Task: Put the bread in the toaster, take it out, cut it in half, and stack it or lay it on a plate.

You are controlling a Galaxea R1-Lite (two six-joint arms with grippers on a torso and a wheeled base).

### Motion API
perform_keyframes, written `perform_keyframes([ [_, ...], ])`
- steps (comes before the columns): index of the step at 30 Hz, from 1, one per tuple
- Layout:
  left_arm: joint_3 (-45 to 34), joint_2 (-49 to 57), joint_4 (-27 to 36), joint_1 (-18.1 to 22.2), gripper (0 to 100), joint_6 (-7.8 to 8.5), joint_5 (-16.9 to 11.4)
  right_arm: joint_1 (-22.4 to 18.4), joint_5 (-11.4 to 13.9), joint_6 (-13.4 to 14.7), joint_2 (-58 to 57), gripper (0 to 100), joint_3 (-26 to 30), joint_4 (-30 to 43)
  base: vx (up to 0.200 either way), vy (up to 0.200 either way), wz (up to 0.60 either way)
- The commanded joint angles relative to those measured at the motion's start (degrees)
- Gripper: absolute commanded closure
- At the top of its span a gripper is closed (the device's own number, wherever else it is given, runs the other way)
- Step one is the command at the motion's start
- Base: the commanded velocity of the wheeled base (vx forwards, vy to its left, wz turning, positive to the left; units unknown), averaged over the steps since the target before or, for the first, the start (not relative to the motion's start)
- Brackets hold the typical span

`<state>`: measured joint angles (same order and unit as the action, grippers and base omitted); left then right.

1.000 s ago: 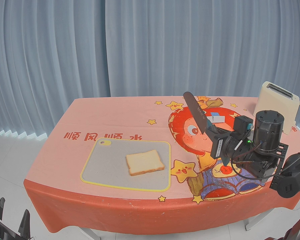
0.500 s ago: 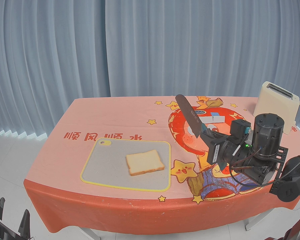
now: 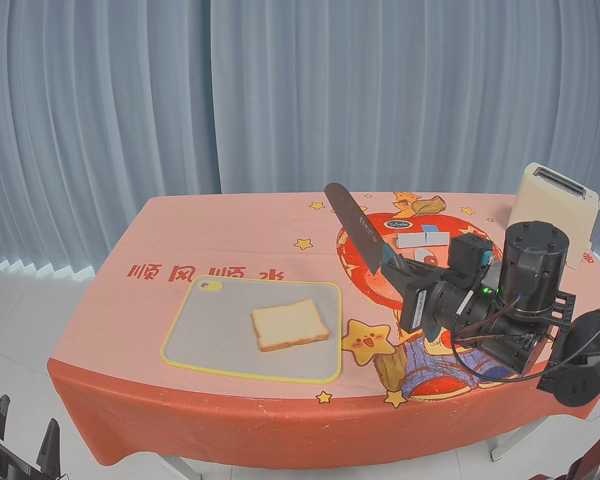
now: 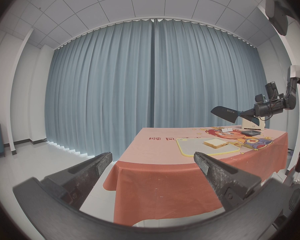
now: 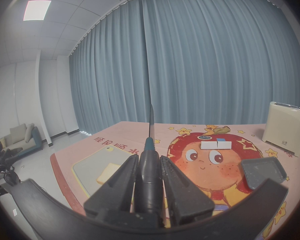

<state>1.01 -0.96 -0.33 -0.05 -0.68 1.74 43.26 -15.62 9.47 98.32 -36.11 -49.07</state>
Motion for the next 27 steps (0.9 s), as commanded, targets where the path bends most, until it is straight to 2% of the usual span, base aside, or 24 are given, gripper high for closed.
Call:
perform_keyframes([
  [1,-1.01,0.08,-0.02,-0.04,0,-0.02,0.01,0.24,1.47,-0.33,0.38,100,-3.27,2.31,0.0,0.0,0.0],
  [6,-1.01,0.08,-0.02,0.05,0,-0.02,0.01,1.47,2.26,-0.42,1.79,100,-6.69,5.03,0.0,0.0,0.0],
  [13,-1.01,0.08,-0.02,-0.04,0,0.07,0.01,4.81,3.05,-0.33,1.97,100,-4.23,4.51,0.0,0.0,0.0],
  [20,-1.01,0.08,-0.02,0.05,0,-0.02,0.01,2.18,3.58,-0.33,1.09,100,-4.23,4.42,0.0,0.0,0.0],
  [27,-1.01,0.08,-0.02,-0.04,0,-0.02,0.01,2.61,3.49,-0.33,0.82,100,-3.97,4.24,0.0,0.0,0.0],
])
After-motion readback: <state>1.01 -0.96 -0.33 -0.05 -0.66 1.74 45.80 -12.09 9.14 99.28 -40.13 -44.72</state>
